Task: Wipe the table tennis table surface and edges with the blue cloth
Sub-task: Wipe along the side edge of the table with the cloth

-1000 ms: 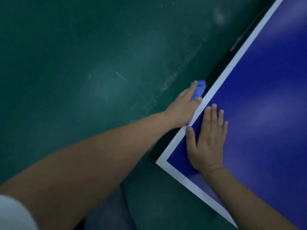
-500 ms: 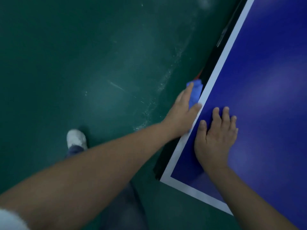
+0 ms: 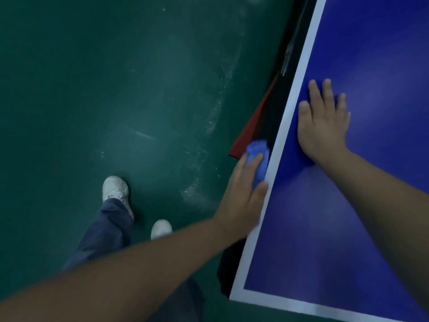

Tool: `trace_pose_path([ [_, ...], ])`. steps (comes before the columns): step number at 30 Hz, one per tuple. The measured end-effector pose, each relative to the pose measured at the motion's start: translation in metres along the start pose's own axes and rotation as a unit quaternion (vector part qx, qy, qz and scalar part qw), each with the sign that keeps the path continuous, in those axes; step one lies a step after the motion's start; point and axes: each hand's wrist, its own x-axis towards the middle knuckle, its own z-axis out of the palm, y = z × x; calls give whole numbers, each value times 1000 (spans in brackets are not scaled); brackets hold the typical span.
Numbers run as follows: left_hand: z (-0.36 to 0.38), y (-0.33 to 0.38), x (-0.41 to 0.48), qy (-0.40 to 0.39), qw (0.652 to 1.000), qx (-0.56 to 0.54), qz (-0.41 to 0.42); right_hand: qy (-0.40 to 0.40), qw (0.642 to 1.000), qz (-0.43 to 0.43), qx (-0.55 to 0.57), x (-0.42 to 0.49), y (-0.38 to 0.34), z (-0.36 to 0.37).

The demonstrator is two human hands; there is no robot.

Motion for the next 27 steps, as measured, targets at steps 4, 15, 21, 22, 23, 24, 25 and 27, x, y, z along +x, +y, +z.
trace_pose_path([
  [4,-2,36,118,20,1000,-8,-4,24,999,26,6,8,-4,7],
  [15,-3,11,9,-47,998,-18,-43,48,998,24,25,4,-6,5],
  [21,0,53,186,2,1000,3,-4,43,999,17,16,6,-5,5],
  [22,0,61,212,14,1000,-1,-6,44,999,16,16,6,-5,5],
  [23,1,68,228,25,1000,-6,-4,45,999,15,15,6,-5,5],
  [24,2,72,235,34,999,-11,-1,46,999,15,15,6,-5,5],
  [25,3,73,233,39,999,-13,-2,46,999,14,16,6,-4,6],
  [27,3,63,202,40,999,2,5,49,999,13,21,6,-4,6],
])
